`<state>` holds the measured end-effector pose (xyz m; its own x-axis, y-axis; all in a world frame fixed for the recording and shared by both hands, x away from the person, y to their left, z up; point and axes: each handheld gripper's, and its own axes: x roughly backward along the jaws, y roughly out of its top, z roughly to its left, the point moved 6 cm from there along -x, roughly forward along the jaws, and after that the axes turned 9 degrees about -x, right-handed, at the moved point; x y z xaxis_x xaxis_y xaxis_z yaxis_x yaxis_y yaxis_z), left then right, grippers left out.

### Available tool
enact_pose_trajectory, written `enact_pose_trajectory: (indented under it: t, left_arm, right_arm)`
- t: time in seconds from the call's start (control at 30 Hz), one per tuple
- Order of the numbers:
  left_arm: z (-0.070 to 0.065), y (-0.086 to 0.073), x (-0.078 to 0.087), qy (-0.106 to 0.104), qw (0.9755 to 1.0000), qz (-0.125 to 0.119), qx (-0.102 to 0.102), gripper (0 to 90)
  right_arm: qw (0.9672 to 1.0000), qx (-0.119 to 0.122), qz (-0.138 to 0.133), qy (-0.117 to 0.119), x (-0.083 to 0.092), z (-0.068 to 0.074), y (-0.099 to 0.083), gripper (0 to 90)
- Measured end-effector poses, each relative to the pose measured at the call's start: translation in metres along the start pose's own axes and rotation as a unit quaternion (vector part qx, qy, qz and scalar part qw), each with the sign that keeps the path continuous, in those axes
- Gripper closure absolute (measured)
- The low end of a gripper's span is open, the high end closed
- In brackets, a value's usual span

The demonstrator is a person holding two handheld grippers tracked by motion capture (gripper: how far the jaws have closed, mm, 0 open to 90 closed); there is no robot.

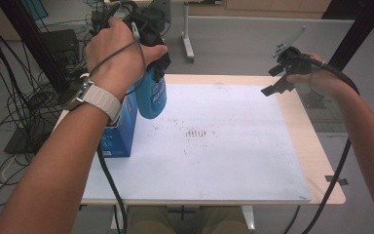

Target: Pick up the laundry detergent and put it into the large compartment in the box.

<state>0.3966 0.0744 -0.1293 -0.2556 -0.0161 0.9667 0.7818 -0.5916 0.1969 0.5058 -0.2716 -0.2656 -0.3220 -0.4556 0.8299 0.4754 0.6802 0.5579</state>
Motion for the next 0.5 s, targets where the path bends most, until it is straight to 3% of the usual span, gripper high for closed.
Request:
enact_pose_trajectory:
  t: [0.5]
  left_arm:
    - [0.014, -0.005, 0.002, 0.008, 0.9997, 0.001, 0.024, 38.1]
  right_arm:
    - [1.0000, 0.002, 0.001, 0.002, -0.004, 0.001, 0.003, 8.4]
